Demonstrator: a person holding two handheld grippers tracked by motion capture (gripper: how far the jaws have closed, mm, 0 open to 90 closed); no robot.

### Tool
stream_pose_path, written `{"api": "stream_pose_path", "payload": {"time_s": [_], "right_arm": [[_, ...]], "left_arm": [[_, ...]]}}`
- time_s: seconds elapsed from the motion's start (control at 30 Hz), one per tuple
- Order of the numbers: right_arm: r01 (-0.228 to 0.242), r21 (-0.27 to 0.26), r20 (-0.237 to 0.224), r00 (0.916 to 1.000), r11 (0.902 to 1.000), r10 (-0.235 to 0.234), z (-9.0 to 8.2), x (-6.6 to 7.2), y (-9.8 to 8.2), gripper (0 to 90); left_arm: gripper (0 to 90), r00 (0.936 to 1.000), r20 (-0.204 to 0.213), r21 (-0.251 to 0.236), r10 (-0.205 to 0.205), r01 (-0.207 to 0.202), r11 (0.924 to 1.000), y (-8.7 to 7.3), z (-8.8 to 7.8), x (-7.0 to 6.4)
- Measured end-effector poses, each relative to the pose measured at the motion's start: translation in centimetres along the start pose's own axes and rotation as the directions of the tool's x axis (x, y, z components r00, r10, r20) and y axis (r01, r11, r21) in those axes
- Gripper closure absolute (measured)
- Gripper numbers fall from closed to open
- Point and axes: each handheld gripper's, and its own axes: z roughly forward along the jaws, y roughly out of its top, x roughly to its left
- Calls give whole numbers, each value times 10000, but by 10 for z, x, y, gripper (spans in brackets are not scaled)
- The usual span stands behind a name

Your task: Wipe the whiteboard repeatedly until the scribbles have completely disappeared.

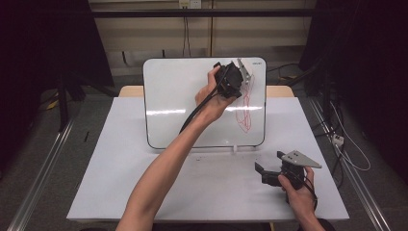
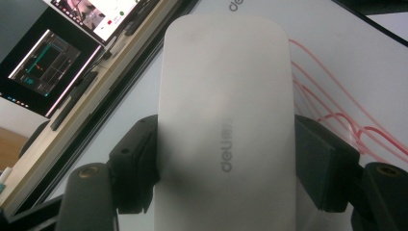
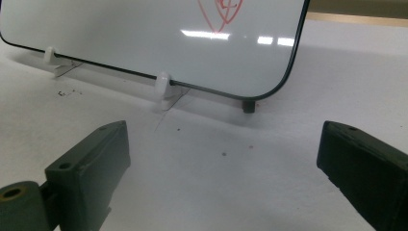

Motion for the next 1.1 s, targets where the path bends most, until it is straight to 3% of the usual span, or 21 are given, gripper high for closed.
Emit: {"api": "stream_pose_path", "payload": {"time_s": [0.3,0.43,0.6,1.1], "right_arm": [[-17,5,-28,10000,10000,17,0,0,0,45],[-10,11,-40,10000,10000,11,0,0,0,45],[-29,26,-37,10000,10000,29,0,0,0,45],[-8,2,-27,10000,10000,8,0,1,0,45]], "left_arm": [[309,9998,-99,-56,-168,168,9998,4,3,-1],[310,9997,-260,9,16,-15,10000,6,3,-4],[311,9989,-117,115,458,-457,9989,5,3,-9],[312,9971,97,208,759,-760,9969,-1,4,-30]]}}
